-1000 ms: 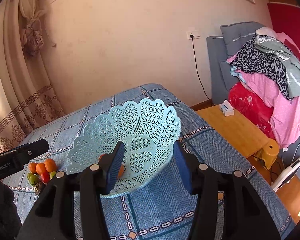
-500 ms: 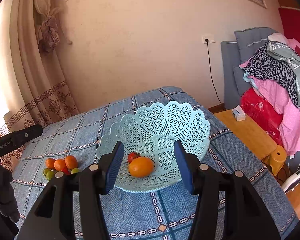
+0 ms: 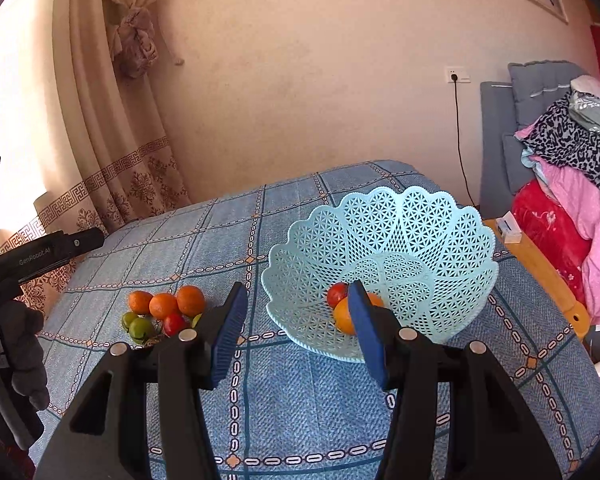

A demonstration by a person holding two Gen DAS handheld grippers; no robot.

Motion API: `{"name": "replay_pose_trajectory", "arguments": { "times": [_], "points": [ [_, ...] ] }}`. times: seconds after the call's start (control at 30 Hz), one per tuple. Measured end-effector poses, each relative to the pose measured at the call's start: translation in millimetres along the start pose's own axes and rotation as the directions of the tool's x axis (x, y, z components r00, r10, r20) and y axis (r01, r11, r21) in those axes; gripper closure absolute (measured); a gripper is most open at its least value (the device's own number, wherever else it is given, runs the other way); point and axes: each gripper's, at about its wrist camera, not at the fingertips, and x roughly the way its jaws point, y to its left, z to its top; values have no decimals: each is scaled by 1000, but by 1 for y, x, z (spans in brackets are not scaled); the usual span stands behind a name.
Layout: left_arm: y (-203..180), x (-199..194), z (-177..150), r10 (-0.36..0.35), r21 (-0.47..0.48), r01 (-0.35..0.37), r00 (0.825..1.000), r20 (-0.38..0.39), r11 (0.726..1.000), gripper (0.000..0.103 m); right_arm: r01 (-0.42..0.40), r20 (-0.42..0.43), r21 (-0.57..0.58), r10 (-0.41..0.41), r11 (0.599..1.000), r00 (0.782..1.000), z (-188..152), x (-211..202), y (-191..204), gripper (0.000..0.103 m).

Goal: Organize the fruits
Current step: 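Withdraw both grippers from the basket back toward the fruit cluster, then grasp another orange with the left gripper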

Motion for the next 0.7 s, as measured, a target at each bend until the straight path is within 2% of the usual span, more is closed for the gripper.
{"name": "replay_pose_trajectory", "arguments": {
  "times": [0.27,0.5,0.7],
  "points": [
    [23,28,-8,39,-39,-41,997,-59,998,13,-51,-45,-40,49,998,998,-12,7,29,50],
    [34,61,-16,68,-39,-74,989,-134,996,13,-92,-84,-66,86,994,993,-19,14,47,50],
    [37,84,-21,74,-16,-78,979,-190,997,22,-126,-122,-76,116,989,986,-23,22,54,50]
  ]
}}
